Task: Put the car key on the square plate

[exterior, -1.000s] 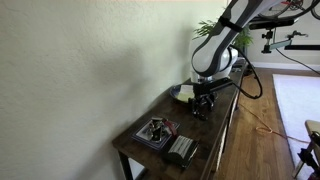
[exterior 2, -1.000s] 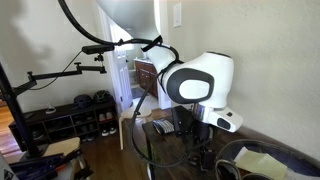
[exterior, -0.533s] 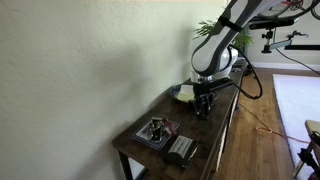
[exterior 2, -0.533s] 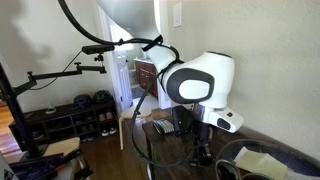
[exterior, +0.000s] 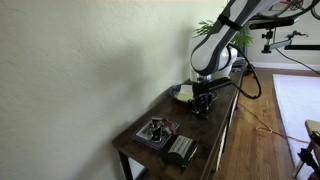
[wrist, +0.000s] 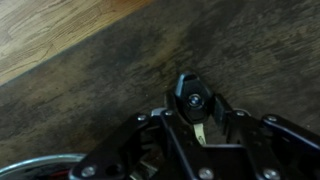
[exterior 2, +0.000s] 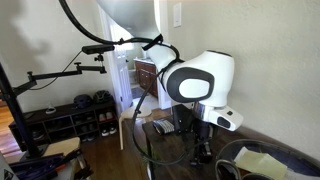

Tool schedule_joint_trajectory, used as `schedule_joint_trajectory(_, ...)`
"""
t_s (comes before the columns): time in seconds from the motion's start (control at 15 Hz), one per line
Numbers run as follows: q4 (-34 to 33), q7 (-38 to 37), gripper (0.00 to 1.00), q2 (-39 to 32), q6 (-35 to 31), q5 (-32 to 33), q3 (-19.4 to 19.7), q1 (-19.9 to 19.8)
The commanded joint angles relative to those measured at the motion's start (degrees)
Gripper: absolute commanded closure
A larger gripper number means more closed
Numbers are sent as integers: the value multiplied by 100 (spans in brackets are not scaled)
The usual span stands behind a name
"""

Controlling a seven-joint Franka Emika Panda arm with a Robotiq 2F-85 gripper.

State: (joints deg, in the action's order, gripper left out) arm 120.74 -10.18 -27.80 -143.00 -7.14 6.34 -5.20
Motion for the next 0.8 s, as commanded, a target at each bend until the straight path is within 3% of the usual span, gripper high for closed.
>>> schedule_joint_trajectory(0.0, 216, 82, 85, 317, -147, -5, -48, 9)
schedule_joint_trajectory(0.73, 283, 163, 85, 784, -154, 249, -186, 292)
